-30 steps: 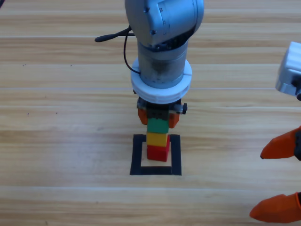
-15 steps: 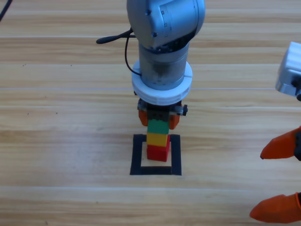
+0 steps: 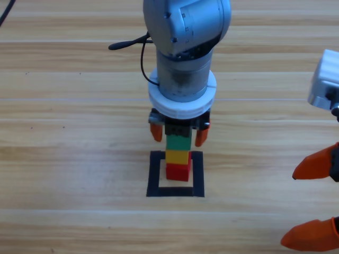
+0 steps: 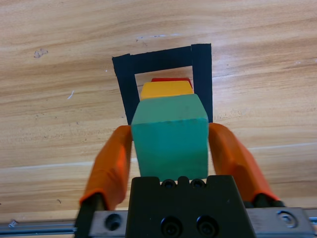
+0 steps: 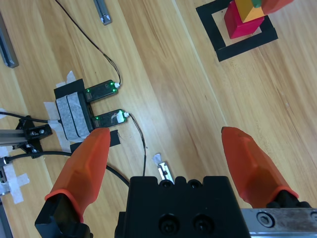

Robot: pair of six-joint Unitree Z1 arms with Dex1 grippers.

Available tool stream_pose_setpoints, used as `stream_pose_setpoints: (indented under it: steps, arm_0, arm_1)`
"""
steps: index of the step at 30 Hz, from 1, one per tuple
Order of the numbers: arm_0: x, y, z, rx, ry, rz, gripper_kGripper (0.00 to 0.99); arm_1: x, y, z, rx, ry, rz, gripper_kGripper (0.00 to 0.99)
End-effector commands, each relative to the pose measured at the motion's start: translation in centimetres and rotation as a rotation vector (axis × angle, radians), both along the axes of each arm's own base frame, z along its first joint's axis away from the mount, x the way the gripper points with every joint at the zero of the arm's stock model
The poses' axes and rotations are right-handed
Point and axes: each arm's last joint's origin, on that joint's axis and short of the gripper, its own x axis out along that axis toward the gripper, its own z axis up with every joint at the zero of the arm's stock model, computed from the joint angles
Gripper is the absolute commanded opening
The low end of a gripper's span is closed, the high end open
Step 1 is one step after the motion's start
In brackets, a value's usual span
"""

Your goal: Stack the blocks in the rectangular block: red at the bottom, yellow in the middle, green on top

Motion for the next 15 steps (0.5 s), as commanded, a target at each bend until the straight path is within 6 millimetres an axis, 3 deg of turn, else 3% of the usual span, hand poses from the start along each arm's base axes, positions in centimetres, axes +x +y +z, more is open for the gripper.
stream_pose_setpoints:
  steps: [1, 6, 8, 12, 15]
  arm_0:
    - [0.9, 0.5, -1.9, 0.046, 0.019, 0.031, 0.804]
    - [0.7, 0.7, -0.9, 0.028, 0.003, 0.045, 0.845]
    - [0.5, 1.1, 0.5, 0.006, -0.032, 0.074, 0.865]
    - [-2.1, 2.3, 6.6, -0.062, -0.189, 0.116, 0.865]
    - [-6.4, 4.5, 11.4, -0.119, -0.313, 0.124, 0.865]
  arm_1:
    - [-0.3, 0.6, -1.1, -0.054, 0.013, 0.030, 0.986]
    - [-0.3, 0.6, -1.0, -0.050, 0.010, 0.031, 0.986]
    - [-0.3, 0.6, -1.0, -0.051, 0.012, 0.032, 0.986]
    - [-0.3, 0.7, -1.2, -0.060, 0.015, 0.031, 0.988]
    - [-0.3, 0.7, -1.3, -0.062, 0.015, 0.032, 0.986]
